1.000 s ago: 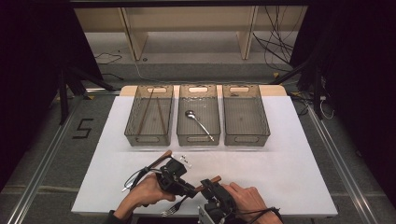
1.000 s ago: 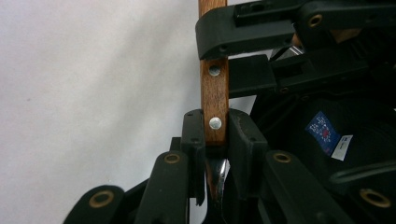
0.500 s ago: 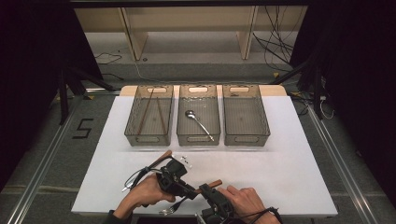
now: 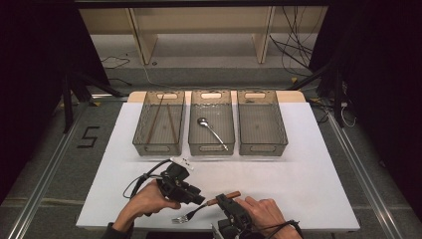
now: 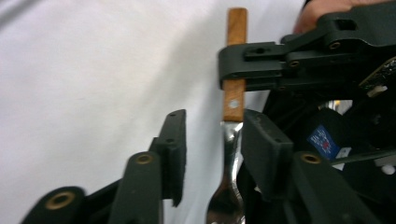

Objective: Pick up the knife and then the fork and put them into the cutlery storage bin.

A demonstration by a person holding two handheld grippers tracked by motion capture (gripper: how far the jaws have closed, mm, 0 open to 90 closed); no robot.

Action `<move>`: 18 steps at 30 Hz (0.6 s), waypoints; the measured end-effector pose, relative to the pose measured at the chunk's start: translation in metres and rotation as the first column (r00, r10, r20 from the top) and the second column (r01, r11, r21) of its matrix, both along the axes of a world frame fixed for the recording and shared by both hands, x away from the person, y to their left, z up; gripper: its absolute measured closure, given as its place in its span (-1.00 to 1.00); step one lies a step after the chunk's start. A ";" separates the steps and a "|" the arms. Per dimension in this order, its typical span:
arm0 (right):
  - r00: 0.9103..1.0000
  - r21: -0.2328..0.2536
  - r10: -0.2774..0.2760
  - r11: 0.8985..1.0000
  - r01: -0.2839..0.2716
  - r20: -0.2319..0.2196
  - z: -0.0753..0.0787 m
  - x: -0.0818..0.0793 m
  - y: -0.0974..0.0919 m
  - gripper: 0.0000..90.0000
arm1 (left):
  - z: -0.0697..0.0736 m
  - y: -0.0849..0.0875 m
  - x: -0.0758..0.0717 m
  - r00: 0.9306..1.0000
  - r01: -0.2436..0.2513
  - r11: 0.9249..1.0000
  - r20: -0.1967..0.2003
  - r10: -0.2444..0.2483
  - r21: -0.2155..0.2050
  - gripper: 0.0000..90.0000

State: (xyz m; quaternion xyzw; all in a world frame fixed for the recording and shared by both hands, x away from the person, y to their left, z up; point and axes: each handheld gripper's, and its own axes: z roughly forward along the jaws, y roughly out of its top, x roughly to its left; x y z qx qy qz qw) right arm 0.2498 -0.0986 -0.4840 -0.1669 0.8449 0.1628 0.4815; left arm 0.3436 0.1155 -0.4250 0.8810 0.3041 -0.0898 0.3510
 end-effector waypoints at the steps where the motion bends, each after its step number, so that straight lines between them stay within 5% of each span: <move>1: 1.000 0.007 -0.001 1.000 0.001 -0.001 0.001 0.001 -0.001 0.80 | 0.002 0.003 0.001 1.000 -0.017 1.000 0.012 0.017 -0.004 0.17; 6: 0.999 0.032 -0.035 0.999 0.036 -0.038 0.007 0.003 -0.004 0.80 | 0.012 0.025 0.007 0.989 -0.123 0.992 0.072 0.126 -0.038 -0.16; 12: 0.990 0.079 -0.090 0.992 0.098 -0.108 0.015 0.010 -0.014 0.80 | 0.020 0.054 0.012 0.959 -0.233 0.966 0.140 0.248 -0.116 -0.30; 13: 0.988 0.087 -0.094 0.991 0.105 -0.122 0.018 0.013 -0.016 0.80 | 0.020 0.054 0.012 0.959 -0.233 0.966 0.140 0.248 -0.116 -0.31; 14: 0.987 0.096 -0.102 0.989 0.114 -0.126 0.021 0.015 -0.019 0.80 | 0.019 0.062 0.014 0.944 -0.271 0.953 0.155 0.290 -0.133 -0.32; 15: 0.985 0.106 -0.109 0.987 0.124 -0.136 0.023 0.017 -0.021 0.80 | 0.019 0.062 0.014 0.944 -0.271 0.953 0.155 0.290 -0.133 -0.34; 18: 0.975 0.140 -0.138 0.976 0.164 -0.175 0.031 0.024 -0.029 0.80 | 0.016 0.075 0.016 0.916 -0.331 0.930 0.185 0.357 -0.159 -0.38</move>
